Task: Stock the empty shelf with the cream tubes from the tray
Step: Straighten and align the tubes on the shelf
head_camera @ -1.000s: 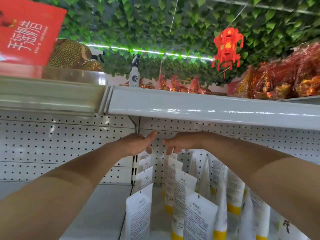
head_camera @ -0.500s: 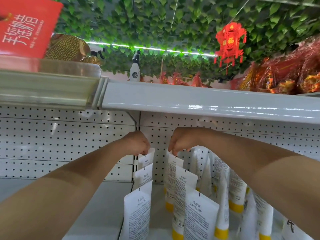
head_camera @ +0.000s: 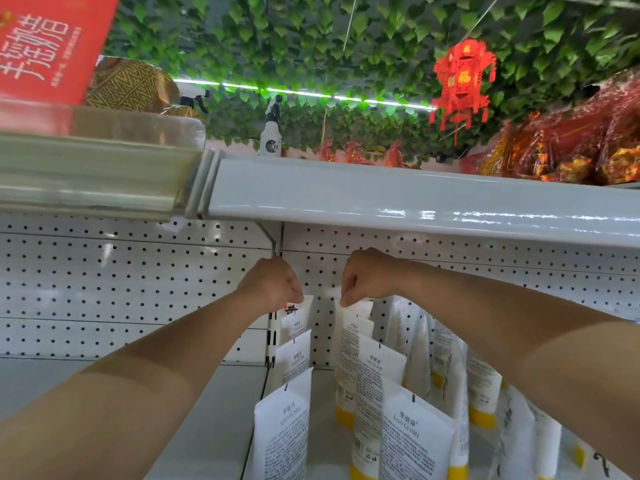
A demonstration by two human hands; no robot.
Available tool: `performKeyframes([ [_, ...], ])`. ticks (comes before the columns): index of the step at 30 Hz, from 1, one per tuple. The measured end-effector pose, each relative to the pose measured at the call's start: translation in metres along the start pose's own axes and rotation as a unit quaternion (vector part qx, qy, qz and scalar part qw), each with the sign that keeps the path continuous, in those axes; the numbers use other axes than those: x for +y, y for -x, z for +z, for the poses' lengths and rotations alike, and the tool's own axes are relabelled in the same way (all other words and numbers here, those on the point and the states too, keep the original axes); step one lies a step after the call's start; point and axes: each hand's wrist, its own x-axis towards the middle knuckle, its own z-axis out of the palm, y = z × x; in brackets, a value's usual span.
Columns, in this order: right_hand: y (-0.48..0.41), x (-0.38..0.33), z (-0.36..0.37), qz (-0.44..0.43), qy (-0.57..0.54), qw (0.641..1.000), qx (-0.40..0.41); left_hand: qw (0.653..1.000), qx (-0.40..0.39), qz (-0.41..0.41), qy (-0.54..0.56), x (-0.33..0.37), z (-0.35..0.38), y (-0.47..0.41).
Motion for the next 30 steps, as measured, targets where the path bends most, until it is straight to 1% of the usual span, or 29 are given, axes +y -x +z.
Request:
performKeyframes([
  [3, -0.001, 0.001, -0.002, 0.012, 0.017, 0.999, -0.027, 1.000, 0.010, -0.009, 0.007, -0.001, 0.003, 0.000],
  [11, -0.006, -0.001, 0.001, 0.009, 0.011, 1.000, 0.000, 0.999, 0.033, -0.021, 0.033, -0.001, 0.012, -0.001],
  [17, -0.007, 0.000, 0.003, 0.008, -0.001, 1.000, 0.014, 0.999, 0.031, -0.028, 0.024, -0.001, 0.012, -0.001],
  [22, -0.009, -0.001, 0.000, 0.019, 0.013, 1.000, -0.013, 0.999, 0.029, -0.005, 0.030, -0.005, 0.011, -0.002],
  [26, -0.010, 0.000, 0.000, 0.019, 0.008, 1.000, -0.019, 0.998, 0.028, 0.004, 0.054, -0.009, 0.012, 0.000],
  [30, -0.008, 0.002, -0.002, 0.018, 0.002, 0.999, -0.027, 0.998, 0.029, 0.009, 0.050, -0.011, 0.010, 0.002],
])
